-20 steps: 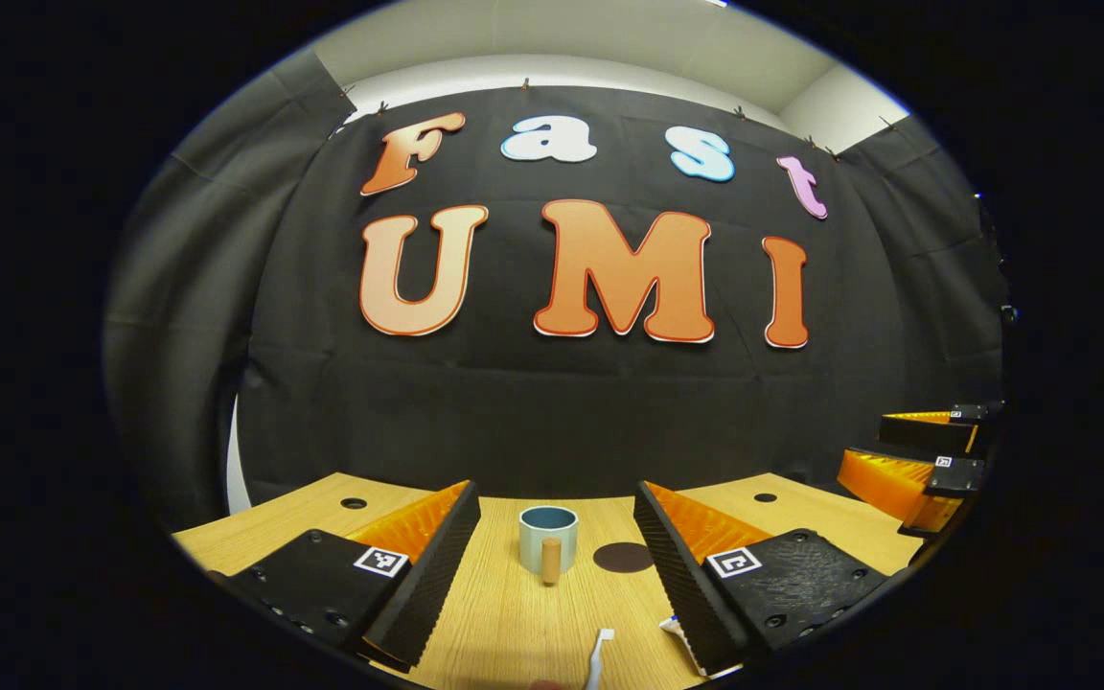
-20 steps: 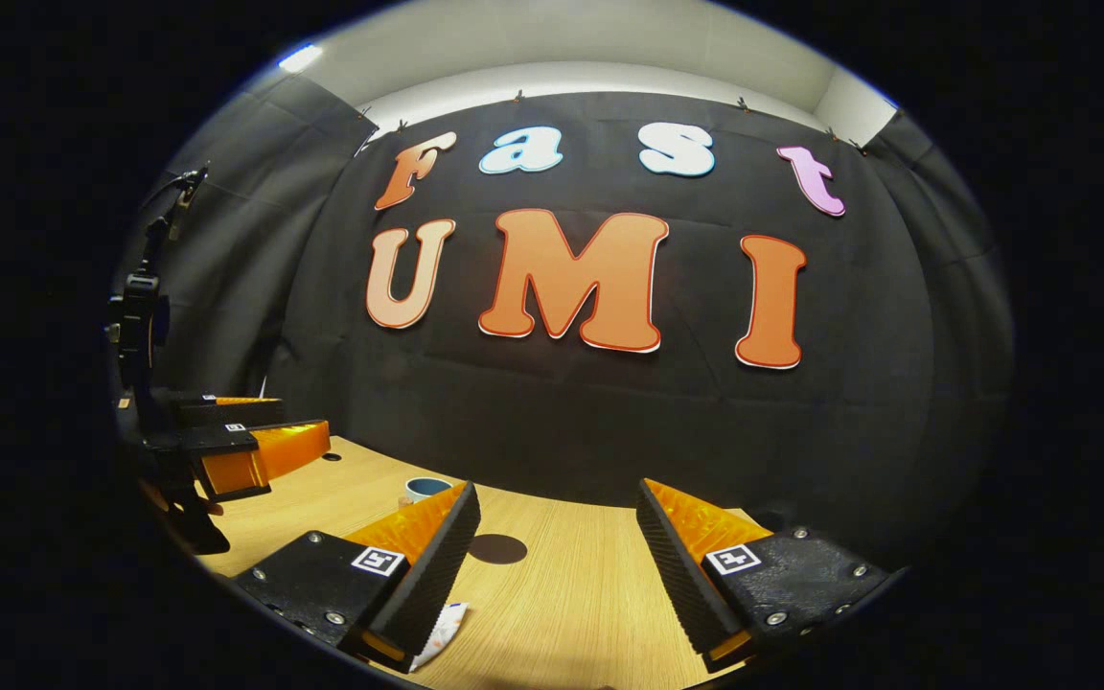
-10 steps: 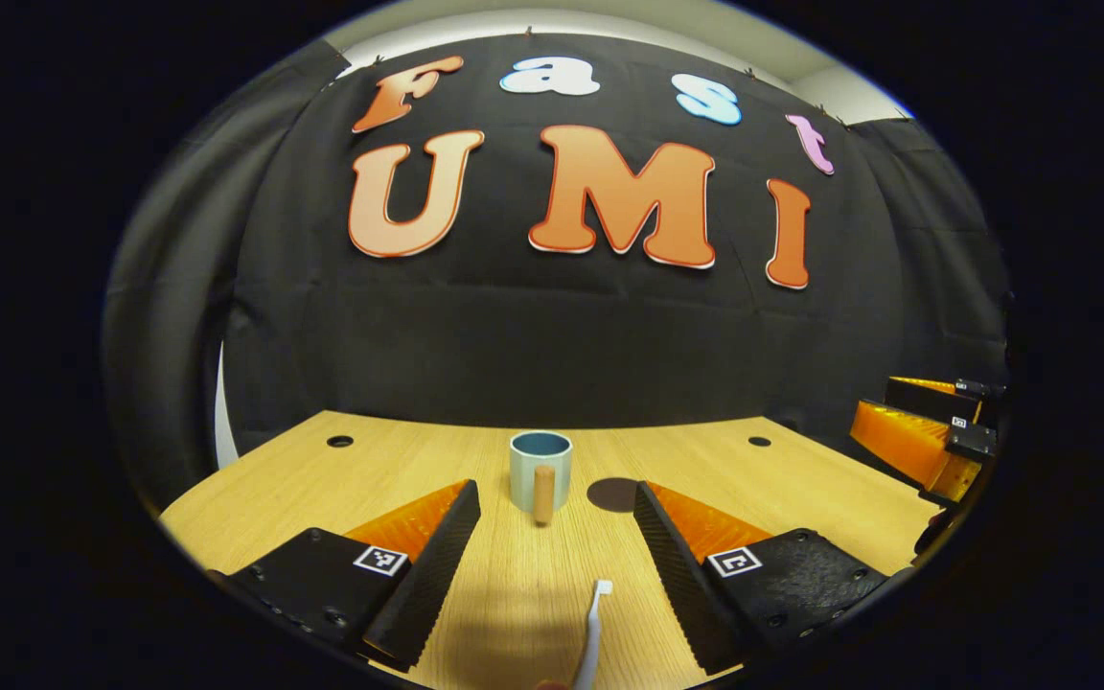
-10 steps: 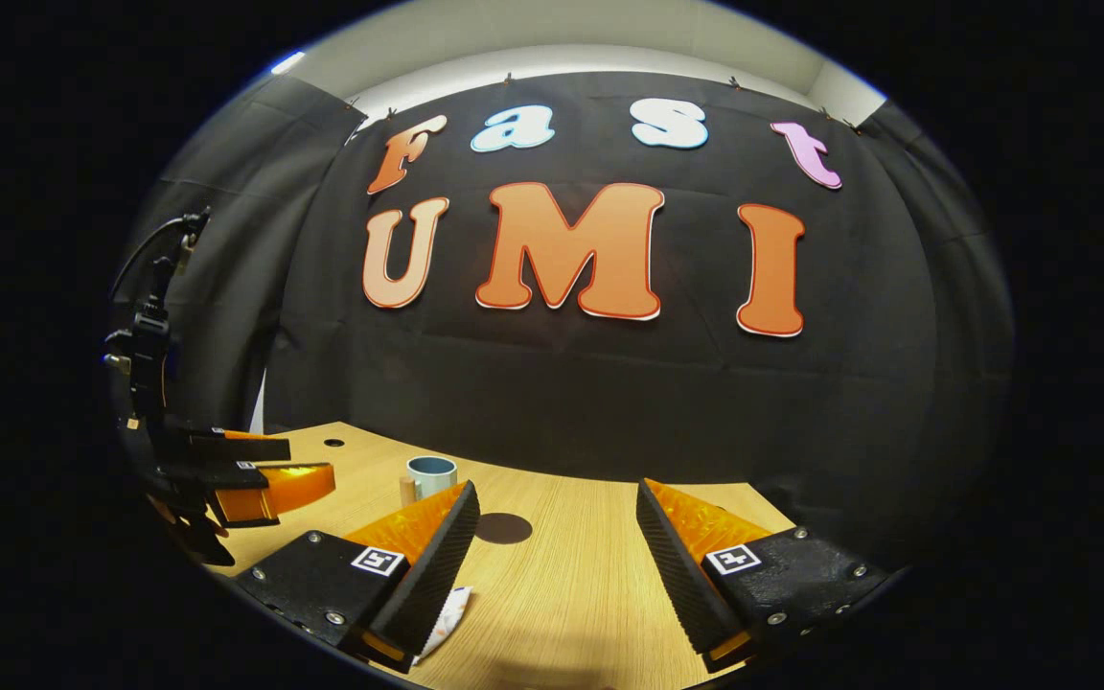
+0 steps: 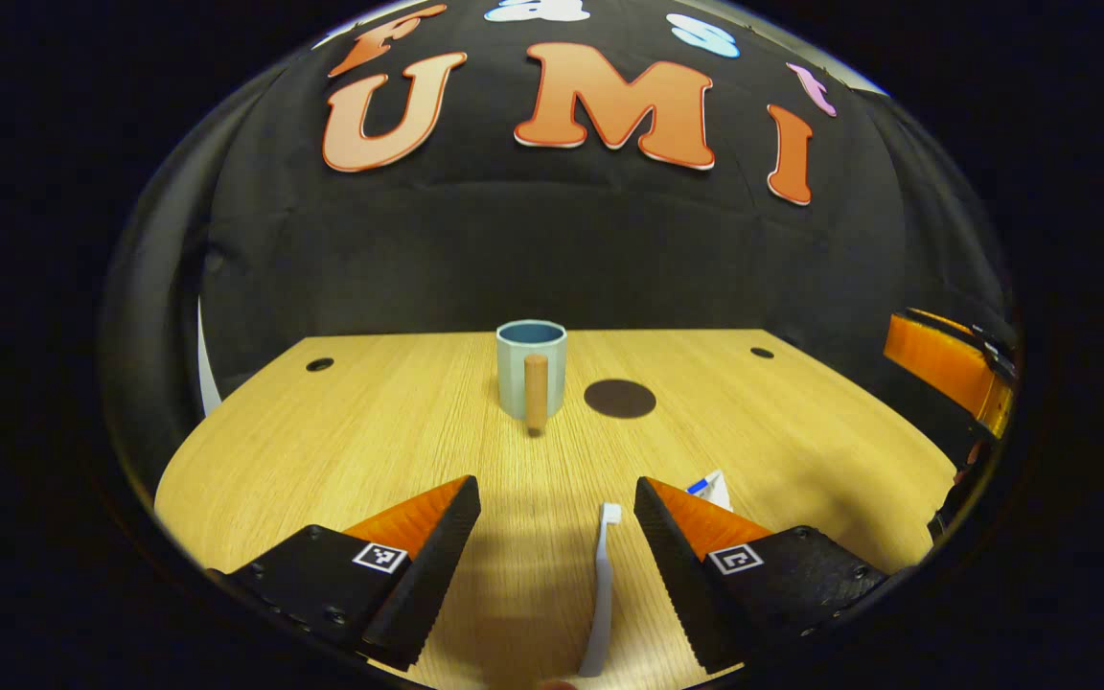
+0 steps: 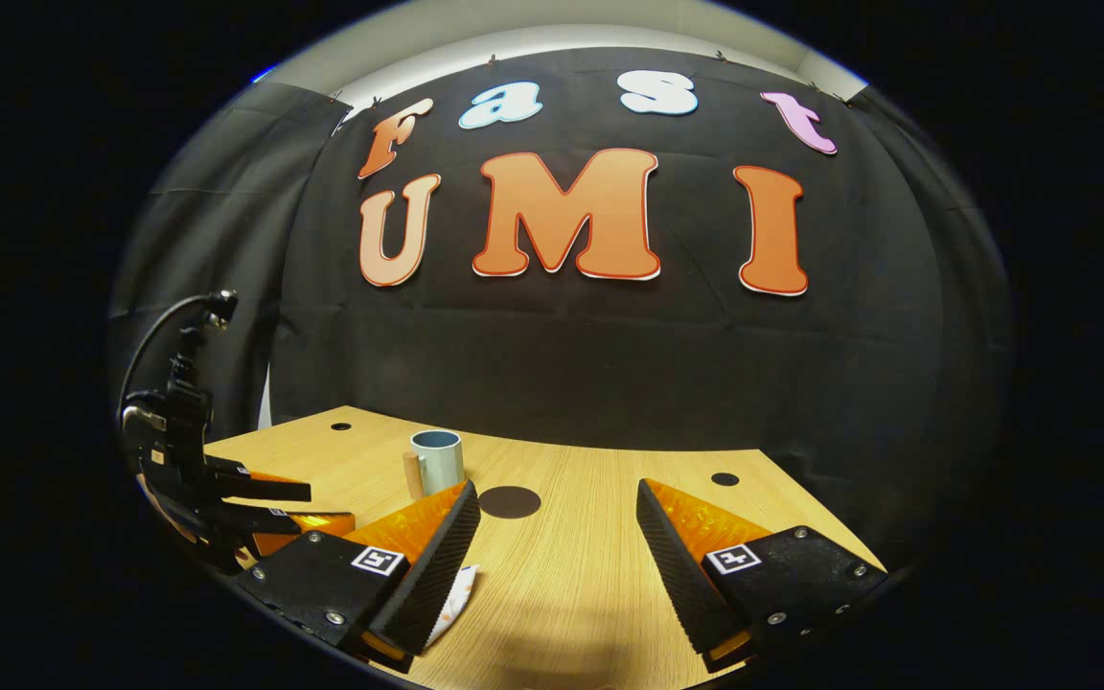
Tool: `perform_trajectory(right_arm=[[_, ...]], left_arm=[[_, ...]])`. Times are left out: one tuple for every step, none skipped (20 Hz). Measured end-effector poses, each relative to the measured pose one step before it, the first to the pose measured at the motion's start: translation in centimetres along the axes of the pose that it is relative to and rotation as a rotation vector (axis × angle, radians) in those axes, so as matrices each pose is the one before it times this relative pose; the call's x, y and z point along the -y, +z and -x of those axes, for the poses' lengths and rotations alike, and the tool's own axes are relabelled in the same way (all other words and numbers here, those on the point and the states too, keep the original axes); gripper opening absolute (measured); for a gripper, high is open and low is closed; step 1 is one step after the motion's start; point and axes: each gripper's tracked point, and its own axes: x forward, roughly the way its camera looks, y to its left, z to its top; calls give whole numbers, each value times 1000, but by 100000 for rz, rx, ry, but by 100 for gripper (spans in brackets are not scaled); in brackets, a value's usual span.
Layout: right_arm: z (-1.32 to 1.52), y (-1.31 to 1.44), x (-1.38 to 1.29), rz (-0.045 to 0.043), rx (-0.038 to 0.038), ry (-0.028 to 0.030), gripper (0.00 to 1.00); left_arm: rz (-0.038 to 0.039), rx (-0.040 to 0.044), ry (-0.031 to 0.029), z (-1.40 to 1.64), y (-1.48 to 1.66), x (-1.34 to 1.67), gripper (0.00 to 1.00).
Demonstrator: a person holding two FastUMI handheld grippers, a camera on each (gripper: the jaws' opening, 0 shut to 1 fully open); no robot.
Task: Put the toothbrush and toothpaste on the desktop into the cup, then pick up the cup and place it on the coaster on the desktop.
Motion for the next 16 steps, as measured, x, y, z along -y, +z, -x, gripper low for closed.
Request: perform_trajectory(right_arm=[[22, -325, -19, -786, -784, 428, 99], [-51, -287, -27, -821, -624, 214, 99], [-83, -297, 34, -676, -913, 11, 99], [-53, -322, 34, -558, -901, -9, 99], [-34, -311, 52, -495, -903, -5, 99], [-107, -265, 22, -302, -1037, 57, 99], [-87, -258, -25, -266, -839, -20, 99], [-49, -195, -197, 128, -875, 1015, 99], [28, -389, -277, 405, -897, 970, 99], [-21, -135, -166, 505, -773, 641, 99], [-136, -233, -220, 522, -693, 644, 98], [-91, -215, -178, 379, -776, 435, 99], [-123, -245, -183, 309, -843, 238, 99], [-82, -217, -184, 257, -774, 130, 99], [-31, -169, -182, 254, -552, 504, 98], [-78, -123, -227, 129, -213, 593, 99]], left_arm=[[-1070, -3072, -742, 70, -557, 70, 98], [-1719, -2855, -183, 75, -551, -125, 98], [-1775, -2423, 40, 69, -366, -125, 98], [-1367, -2103, -264, 72, -289, 73, 98], [-367, -1242, -909, -111, -25, 215, 98], [111, -1936, -917, -163, -240, 254, 98], [255, -1811, 106, -285, -715, 240, 98], [-257, -2332, 1496, -188, -449, -148, 98], [17, -1582, 1768, 47, -332, -413, 97], [648, -546, -291, -122, -190, 155, 96], [781, -1202, -841, 100, -556, 360, 96], [53, -1679, -498, -40, -435, 166, 94], [249, -1447, -893, -282, -687, 72, 92], [208, -2107, -917, -95, -361, 239, 92], [-678, 411, 799, -127, 202, -128, 92], [447, 460, 444, 92, 300, 86, 87]])
